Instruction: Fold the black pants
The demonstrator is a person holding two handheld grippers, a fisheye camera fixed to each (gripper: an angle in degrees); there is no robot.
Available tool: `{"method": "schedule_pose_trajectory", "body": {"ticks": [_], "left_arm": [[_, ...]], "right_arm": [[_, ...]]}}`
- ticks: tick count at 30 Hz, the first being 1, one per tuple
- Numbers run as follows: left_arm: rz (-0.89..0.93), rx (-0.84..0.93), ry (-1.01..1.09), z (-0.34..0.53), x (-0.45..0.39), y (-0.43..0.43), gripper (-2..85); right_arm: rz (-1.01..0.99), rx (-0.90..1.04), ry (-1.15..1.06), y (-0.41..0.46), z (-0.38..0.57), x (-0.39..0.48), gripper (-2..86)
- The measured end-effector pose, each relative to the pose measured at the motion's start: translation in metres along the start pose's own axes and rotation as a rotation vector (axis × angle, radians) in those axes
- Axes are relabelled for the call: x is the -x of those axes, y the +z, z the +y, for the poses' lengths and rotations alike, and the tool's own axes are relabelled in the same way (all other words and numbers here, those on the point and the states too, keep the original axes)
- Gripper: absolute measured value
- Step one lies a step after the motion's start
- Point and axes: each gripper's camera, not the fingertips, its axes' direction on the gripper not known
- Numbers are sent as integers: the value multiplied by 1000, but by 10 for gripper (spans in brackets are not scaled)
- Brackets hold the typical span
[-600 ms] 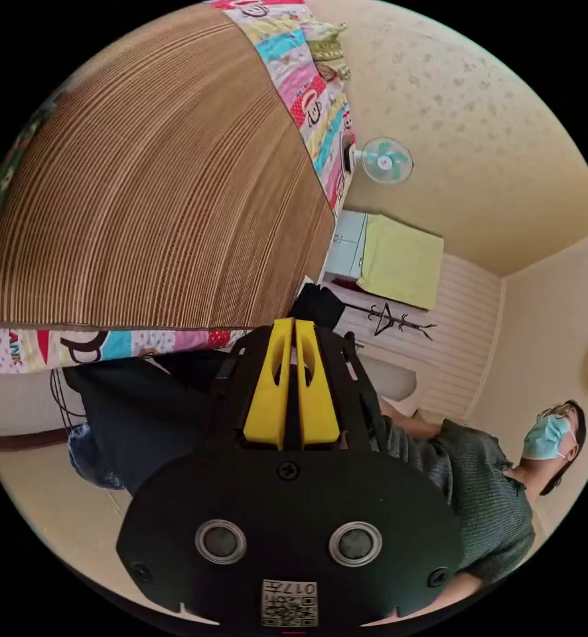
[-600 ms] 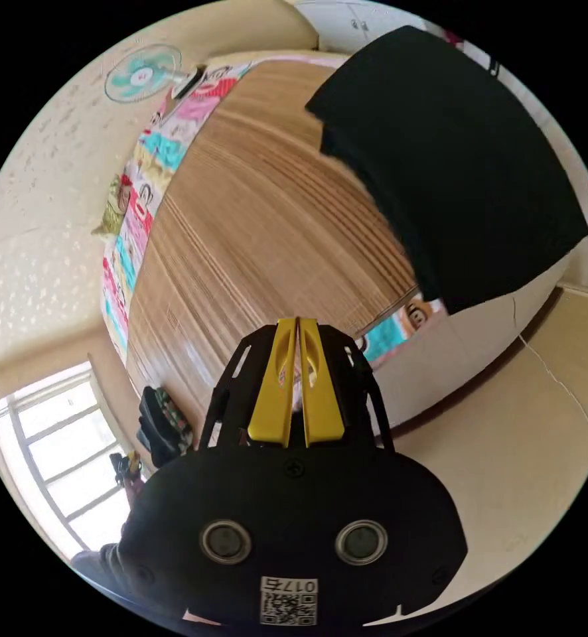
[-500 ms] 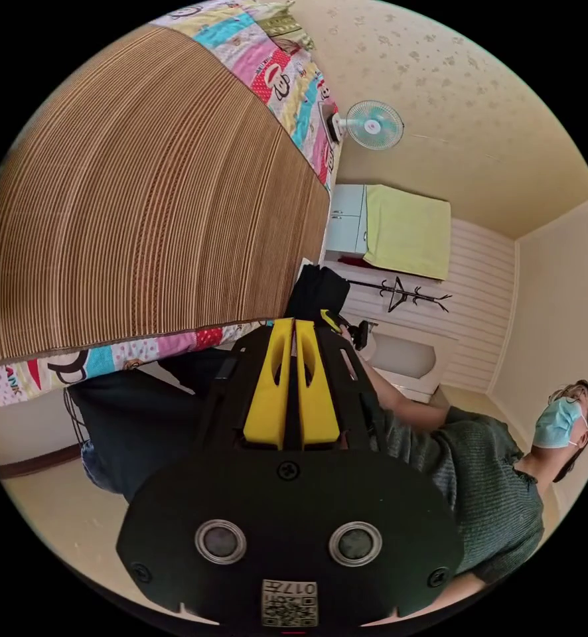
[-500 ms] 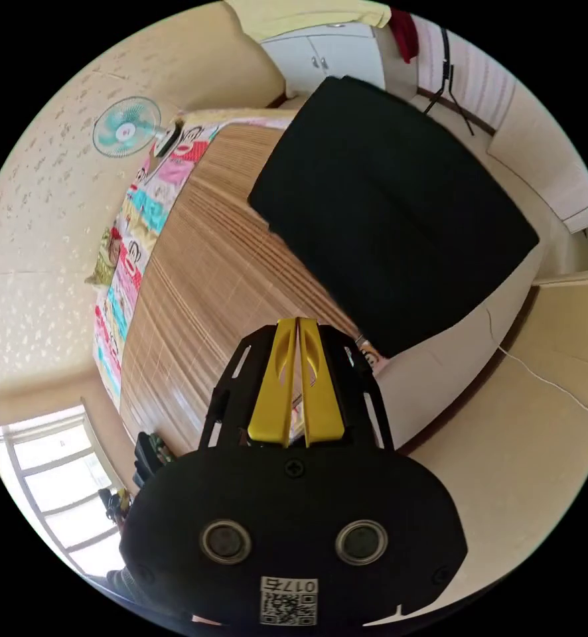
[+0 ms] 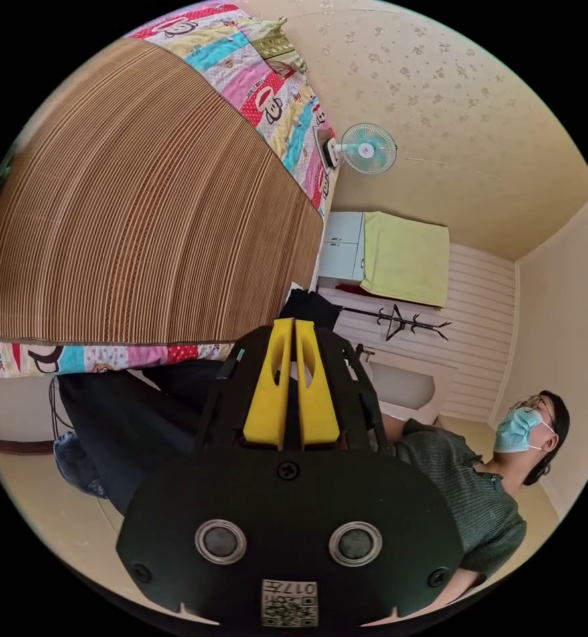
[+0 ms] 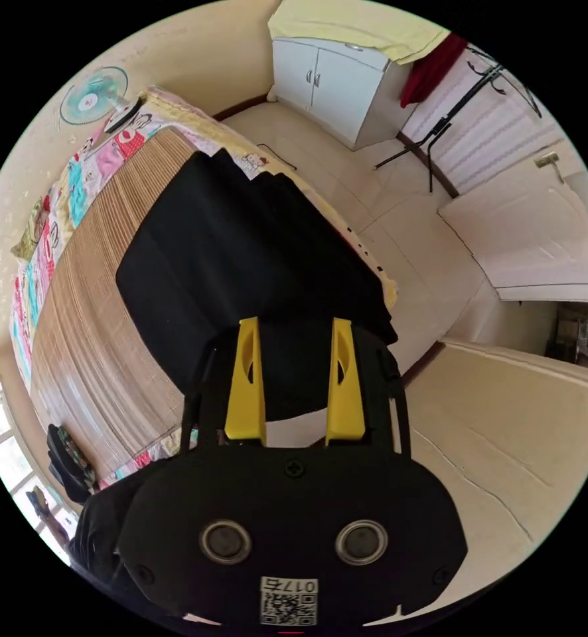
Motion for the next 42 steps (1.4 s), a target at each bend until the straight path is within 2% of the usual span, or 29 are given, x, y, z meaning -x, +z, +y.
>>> {"method": "schedule_pose_trajectory", "body": {"ticks": [2,4,6,8,13,15,16,19,22,24,26,28,29,30,31,32,33,35,37,39,40,42], "left_arm": [[30,-25,-7,4,9,9,-10],[73,-33,-7,6,21,25,-10],[85,-43,1,7,29,36,-10],[78,-50,2,8,37,47,-10],[108,-33,-14,-3,67,86,-10],[136,-20,7,-9,70,97,-10],[135,-11,32,-12,68,102,-10],[60,-6,90,-16,66,108,-10],[-4,-20,108,-12,78,115,-10],[-23,-24,113,-7,89,120,-9],[-44,-31,123,-1,102,126,-8],[-72,-38,143,5,119,135,-4],[-74,-37,146,6,123,138,0],[-73,-31,152,8,130,143,6],[-67,-20,158,8,137,150,32],[-64,-13,162,7,140,153,44],[-57,3,177,7,143,160,52],[-56,16,220,6,144,170,55],[-82,30,280,6,142,186,54],[-97,51,322,6,141,202,55],[-95,62,349,5,140,213,59],[-73,77,400,4,136,230,64]], "right_arm": [[-61,17,-22,-6,0,8,85],[-96,-102,-96,-35,16,26,48],[-397,-186,-197,-68,49,55,37],[-615,-199,-249,-77,76,84,31],[-882,-31,-477,-40,109,184,18],[-1086,114,-613,-25,107,218,15],[-1085,114,-614,-27,107,221,15],[-886,-26,-545,-56,98,203,22],[-598,-198,-315,-83,73,143,53],[-376,-271,-68,-98,49,78,112],[-279,-276,91,-96,33,32,156],[-285,-229,170,-75,18,-3,171],[-355,-134,177,-48,5,-19,166],[-529,-28,145,-20,-7,-28,154],[-620,10,152,-8,-10,-32,142],[-810,52,110,2,-13,-36,119],[-990,35,-17,-3,-13,-32,102],[-1141,-48,-241,-32,-5,-10,86],[-1204,-95,-465,-63,10,20,77],[-1459,-143,-721,-102,28,45,72],[-1540,-161,-781,-112,32,49,71],[-1810,-243,-1072,-157,46,57,69]]}}
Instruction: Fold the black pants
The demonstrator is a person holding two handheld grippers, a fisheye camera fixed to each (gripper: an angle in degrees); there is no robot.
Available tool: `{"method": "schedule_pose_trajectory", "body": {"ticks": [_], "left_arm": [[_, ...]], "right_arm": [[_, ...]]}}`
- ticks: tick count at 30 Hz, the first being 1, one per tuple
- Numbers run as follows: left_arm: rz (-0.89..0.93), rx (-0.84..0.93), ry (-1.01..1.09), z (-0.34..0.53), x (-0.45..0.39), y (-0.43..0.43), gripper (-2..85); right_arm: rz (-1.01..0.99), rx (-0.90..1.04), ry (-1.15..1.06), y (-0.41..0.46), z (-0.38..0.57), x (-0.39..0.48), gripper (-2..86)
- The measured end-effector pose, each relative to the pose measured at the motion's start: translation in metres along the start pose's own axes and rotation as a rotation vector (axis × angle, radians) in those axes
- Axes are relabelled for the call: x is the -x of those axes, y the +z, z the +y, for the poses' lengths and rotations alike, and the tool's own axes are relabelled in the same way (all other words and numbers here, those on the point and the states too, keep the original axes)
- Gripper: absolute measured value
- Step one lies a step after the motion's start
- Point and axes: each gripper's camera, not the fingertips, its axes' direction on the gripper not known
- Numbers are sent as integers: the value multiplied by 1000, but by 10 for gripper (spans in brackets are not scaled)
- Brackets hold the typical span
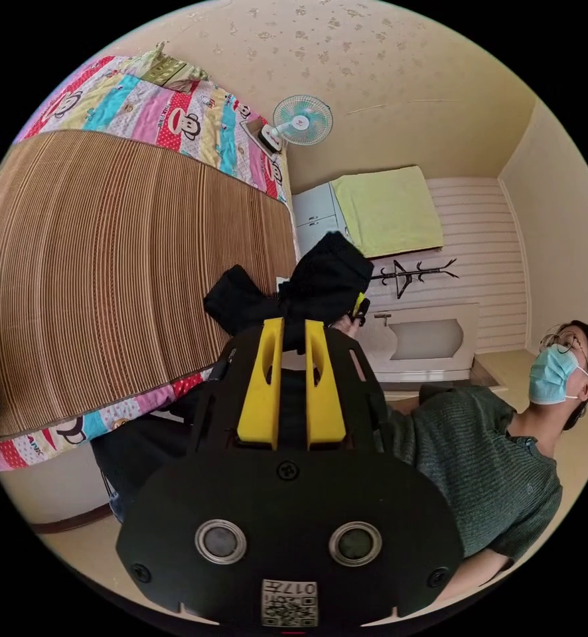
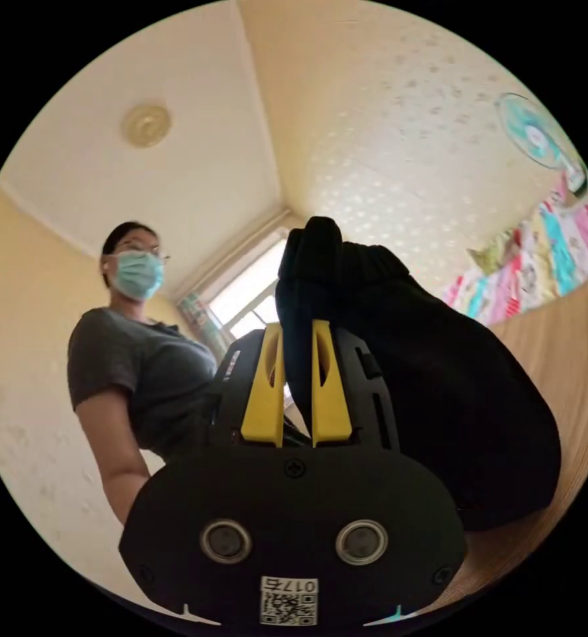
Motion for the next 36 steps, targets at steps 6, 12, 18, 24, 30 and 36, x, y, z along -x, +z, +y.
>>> {"method": "schedule_pose_trajectory", "body": {"ticks": [6,12,18,24,30,36], "left_arm": [[104,-11,303,-24,-67,42,133],[223,-11,626,-23,-153,71,174],[49,63,556,-21,-138,111,90],[188,-15,576,6,-117,87,43],[200,-222,362,9,-84,53,41],[132,-295,359,6,-107,43,42]], "right_arm": [[-708,-100,-487,10,-62,34,65],[-1000,-170,-254,70,-76,-33,65],[-1305,-230,-32,168,-1,-100,68],[-1007,-201,226,177,42,-155,82],[-3,92,353,128,12,-157,103],[187,286,9,192,22,-74,178]]}}
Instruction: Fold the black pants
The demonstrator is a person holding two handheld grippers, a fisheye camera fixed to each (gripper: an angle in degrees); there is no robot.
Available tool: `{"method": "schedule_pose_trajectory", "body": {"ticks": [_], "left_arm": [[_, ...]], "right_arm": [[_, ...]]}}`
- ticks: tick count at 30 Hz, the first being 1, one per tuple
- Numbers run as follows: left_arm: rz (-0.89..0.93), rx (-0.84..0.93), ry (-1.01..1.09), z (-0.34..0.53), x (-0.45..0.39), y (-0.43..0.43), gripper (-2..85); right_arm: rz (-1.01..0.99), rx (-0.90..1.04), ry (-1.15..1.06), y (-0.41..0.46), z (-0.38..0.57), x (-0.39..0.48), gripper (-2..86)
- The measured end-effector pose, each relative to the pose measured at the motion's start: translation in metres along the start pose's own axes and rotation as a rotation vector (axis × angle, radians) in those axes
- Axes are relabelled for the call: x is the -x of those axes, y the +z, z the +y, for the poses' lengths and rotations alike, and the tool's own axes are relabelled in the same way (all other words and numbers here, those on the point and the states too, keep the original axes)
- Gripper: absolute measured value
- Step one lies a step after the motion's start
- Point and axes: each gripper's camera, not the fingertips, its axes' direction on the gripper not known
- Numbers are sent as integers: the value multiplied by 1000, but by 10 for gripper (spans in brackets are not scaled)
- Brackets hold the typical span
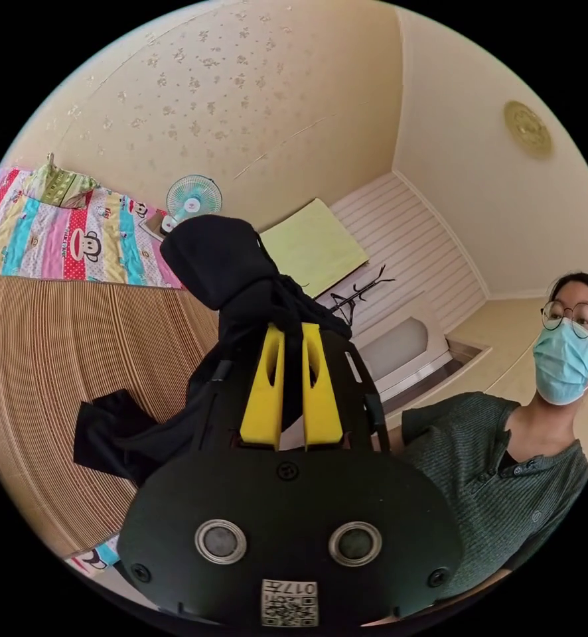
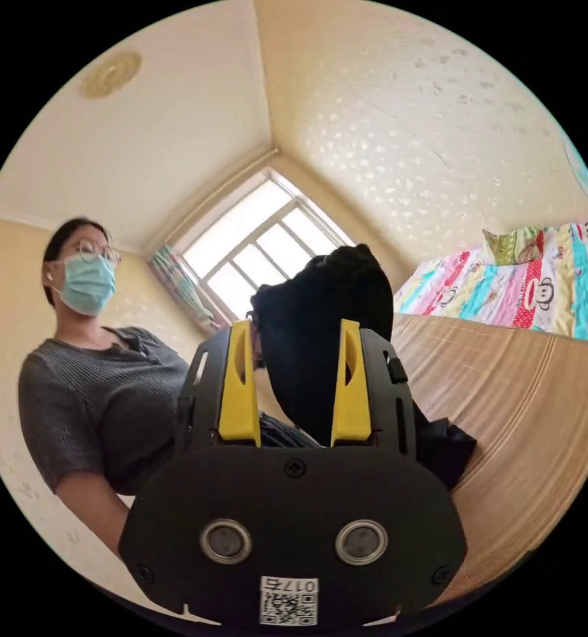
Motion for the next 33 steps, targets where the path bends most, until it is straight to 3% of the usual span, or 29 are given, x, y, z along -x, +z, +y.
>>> {"method": "schedule_pose_trajectory", "body": {"ticks": [3,6,8,11,15,22,26,29,31,33], "left_arm": [[23,12,32,-13,-18,6,42],[29,21,56,-28,-38,8,42],[31,15,87,-38,-51,-1,41],[98,-23,125,-55,-67,-32,41],[244,-31,218,-77,-105,-60,41],[272,-175,338,-122,-165,-136,41],[67,-366,250,-135,-152,-227,41],[-199,-521,45,-122,-106,-309,43],[-470,-596,-198,-92,-50,-371,52],[-599,-659,-421,-50,0,-417,59]], "right_arm": [[263,208,-33,89,19,16,233],[448,250,2,144,30,7,184],[637,252,46,147,24,-3,89],[855,188,91,117,-7,-14,74],[1124,51,-57,85,-92,10,71],[1054,-186,-366,154,-236,30,69],[824,23,-395,279,-326,-51,84],[704,255,-301,382,-356,-152,146],[675,414,-146,433,-351,-222,180],[588,542,-34,469,-311,-291,191]]}}
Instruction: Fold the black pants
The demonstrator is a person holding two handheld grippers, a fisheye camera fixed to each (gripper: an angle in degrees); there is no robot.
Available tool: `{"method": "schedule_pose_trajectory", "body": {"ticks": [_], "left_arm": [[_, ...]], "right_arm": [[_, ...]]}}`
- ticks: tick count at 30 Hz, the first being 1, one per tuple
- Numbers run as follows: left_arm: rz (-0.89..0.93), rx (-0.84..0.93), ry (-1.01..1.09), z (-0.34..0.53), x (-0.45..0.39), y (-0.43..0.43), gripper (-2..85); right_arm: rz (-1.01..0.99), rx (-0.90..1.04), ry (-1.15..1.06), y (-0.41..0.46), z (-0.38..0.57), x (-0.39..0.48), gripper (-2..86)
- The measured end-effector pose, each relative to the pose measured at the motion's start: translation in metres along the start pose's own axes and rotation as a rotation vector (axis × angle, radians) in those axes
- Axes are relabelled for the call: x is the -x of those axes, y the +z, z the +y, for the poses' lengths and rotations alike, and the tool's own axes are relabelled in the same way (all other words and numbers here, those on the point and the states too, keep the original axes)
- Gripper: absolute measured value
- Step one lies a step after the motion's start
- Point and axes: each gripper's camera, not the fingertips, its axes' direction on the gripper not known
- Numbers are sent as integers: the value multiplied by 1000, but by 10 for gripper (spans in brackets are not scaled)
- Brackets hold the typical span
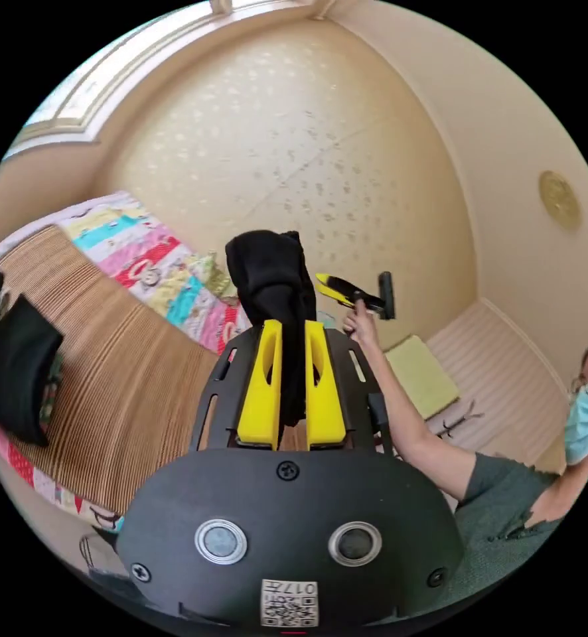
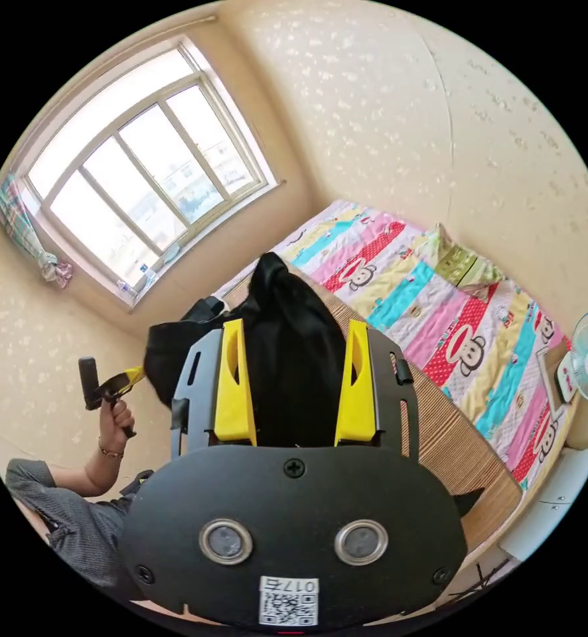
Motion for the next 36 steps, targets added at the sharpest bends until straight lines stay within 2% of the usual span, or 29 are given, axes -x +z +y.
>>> {"method": "schedule_pose_trajectory", "body": {"ticks": [4,6,10,12,15,17,19,21,25,27,32,36], "left_arm": [[-150,-18,-356,25,158,-51,51],[-168,36,-445,41,196,-64,50],[-250,221,-454,54,216,-70,48],[-254,297,-432,50,214,-65,47],[-269,410,-393,36,208,-53,42],[-266,460,-381,25,203,-45,35],[-250,514,-378,12,196,-38,21],[-243,540,-370,0,188,-35,11],[-226,575,-340,-26,165,-40,-4],[-215,575,-350,-34,157,-48,-8],[-188,542,-393,-49,142,-82,-10],[-203,547,-433,-57,138,-106,-10]], "right_arm": [[-21,193,66,109,84,-52,172],[-82,388,193,182,182,-102,158],[-178,641,457,249,356,-161,151],[-142,753,630,256,460,-178,161],[-25,821,741,237,547,-183,183],[47,793,768,215,580,-184,193],[131,686,763,184,599,-184,192],[214,655,848,156,624,-196,172],[43,664,956,150,662,-217,152],[-53,602,1031,145,677,-224,152],[75,483,1367,99,707,-230,143],[135,579,1308,65,715,-229,89]]}}
